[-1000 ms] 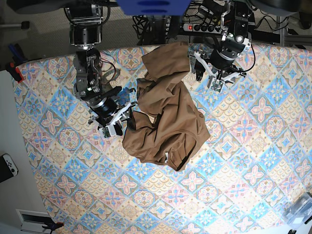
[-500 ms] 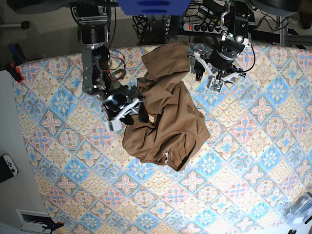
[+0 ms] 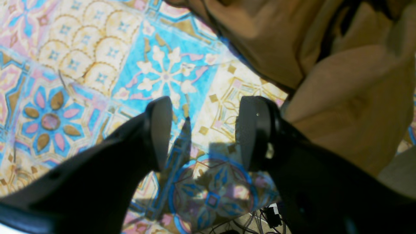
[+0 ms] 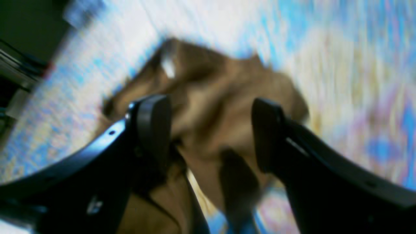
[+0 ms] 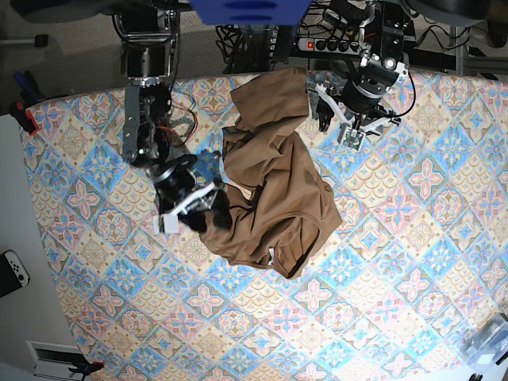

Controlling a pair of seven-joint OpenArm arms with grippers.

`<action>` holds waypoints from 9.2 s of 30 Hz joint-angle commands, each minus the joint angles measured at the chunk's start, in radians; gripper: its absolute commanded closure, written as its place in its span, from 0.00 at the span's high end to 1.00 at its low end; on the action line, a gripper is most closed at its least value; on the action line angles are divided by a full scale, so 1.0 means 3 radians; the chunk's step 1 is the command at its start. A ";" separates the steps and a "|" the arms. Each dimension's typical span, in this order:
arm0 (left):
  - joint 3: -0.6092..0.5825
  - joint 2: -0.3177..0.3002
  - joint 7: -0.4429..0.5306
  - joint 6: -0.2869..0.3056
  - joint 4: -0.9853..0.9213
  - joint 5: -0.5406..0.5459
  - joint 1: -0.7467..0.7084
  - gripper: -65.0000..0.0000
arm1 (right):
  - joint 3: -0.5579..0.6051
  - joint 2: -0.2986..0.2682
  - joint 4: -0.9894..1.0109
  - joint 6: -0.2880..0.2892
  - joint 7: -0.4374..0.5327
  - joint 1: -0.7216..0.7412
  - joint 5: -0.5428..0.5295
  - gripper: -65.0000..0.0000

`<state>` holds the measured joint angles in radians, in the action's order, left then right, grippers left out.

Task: Layout the t-shirt on the table in an organized manner, then fold the t-shirt properly
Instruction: 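Reach the right gripper to the t-shirt edge and grasp it, then drag the held edge away from the shirt with the right gripper, then grasp another edge of the t-shirt with the left gripper, then pull the held edge away from the right gripper with the left gripper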

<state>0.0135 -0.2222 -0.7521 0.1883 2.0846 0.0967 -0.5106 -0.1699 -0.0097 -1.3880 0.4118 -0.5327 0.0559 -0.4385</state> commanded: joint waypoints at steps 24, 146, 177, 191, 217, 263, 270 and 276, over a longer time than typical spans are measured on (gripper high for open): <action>-0.0002 -0.0009 0.0055 -0.0001 0.0051 0.0002 -0.0004 0.49 | 0.0620 -0.0262 0.1146 0.0011 0.0290 0.0057 -0.0009 0.58; -0.0621 -0.0208 -0.0365 0.0050 -0.0793 0.0069 0.2308 0.00 | -0.1865 -0.0395 0.0001 -0.0005 0.0009 -0.0255 -0.0014 0.00; -0.0114 -0.0786 -0.0365 0.0055 -0.0052 0.0514 0.1464 0.00 | -0.1487 -0.0390 -0.0547 0.0016 -0.0334 -0.0884 -0.0014 0.00; -0.0237 -0.0489 -0.0360 0.0019 -0.1617 0.0483 0.2497 0.32 | -0.1482 -0.0487 -0.0005 0.0016 -0.0932 0.0307 0.0446 0.00; -0.0467 -0.0259 -0.0339 0.0050 -0.0589 -0.0315 0.1464 0.61 | -0.1185 -0.0492 -0.0040 0.0016 -0.0917 0.0292 0.0482 0.00; 0.0126 0.0201 0.0075 0.0291 -0.1069 -0.0652 0.1822 0.00 | -0.1180 -0.0476 -0.0071 0.0016 -0.0927 0.0287 0.0482 0.00; 0.0111 0.0206 -0.0508 0.0618 -0.0195 -0.0652 0.1556 0.00 | -0.1201 -0.0476 -0.0378 0.0016 -0.0937 0.0062 0.0482 0.00; 0.0142 0.0181 -0.0554 0.0904 0.0040 -0.0678 0.0973 0.00 | -0.1236 -0.0476 -0.0787 0.0016 -0.0927 -0.0368 0.0482 0.00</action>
<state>0.0536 -0.1642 -0.9375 0.4644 2.0781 -0.1127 -0.2356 -0.5354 -0.1390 -1.6089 0.4122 -0.8268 -0.0666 -0.2817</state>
